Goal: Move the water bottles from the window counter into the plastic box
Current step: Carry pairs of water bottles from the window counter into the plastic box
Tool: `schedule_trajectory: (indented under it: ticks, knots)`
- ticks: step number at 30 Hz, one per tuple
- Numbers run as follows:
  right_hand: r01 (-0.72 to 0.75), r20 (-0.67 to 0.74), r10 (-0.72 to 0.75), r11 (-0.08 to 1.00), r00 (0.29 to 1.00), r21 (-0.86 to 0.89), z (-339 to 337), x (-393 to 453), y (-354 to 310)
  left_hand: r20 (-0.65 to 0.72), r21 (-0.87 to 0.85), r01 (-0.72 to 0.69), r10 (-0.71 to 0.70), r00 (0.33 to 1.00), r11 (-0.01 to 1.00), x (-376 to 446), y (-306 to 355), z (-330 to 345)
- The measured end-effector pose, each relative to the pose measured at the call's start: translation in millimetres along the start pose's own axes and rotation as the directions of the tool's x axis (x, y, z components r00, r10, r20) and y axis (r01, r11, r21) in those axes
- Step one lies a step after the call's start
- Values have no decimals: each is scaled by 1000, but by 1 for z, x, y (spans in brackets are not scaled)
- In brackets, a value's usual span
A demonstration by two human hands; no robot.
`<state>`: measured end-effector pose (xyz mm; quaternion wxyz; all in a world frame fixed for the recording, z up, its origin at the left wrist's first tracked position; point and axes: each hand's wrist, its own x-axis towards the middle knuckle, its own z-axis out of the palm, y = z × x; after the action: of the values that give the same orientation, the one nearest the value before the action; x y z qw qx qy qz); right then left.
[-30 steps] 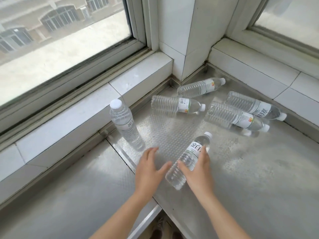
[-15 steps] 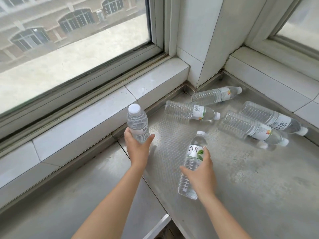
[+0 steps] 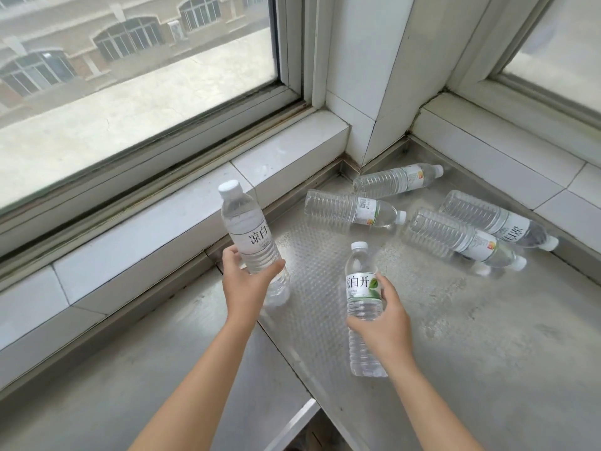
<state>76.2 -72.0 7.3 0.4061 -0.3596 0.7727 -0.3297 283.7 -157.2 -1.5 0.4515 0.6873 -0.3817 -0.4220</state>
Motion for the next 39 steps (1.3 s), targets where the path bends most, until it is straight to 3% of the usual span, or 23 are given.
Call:
schedule_trajectory:
  ticks: [6,12,22,30,39]
  knots:
    - [76,-28,-74,995,997,66,-19,-32,-23,80,-78,25,-18,997,997,-39,23,-38]
    - [189,50,-198,972,979,140,-31,-80,-38,130,-111,12,2,991,994,-100,46,-79]
    - [409,301,-463,884,834,226,-52,-153,-51,-68,-231,77,-95,993,970,-236,46,-128]
    - [503,517,-573,815,636,286,-61,-231,-54,-306,-339,85,-195,932,937,-341,29,-185]
    - [541,756,-585,754,293,373,-1,-332,-55,-539,-405,-45,-198,819,913,-452,7,-263]
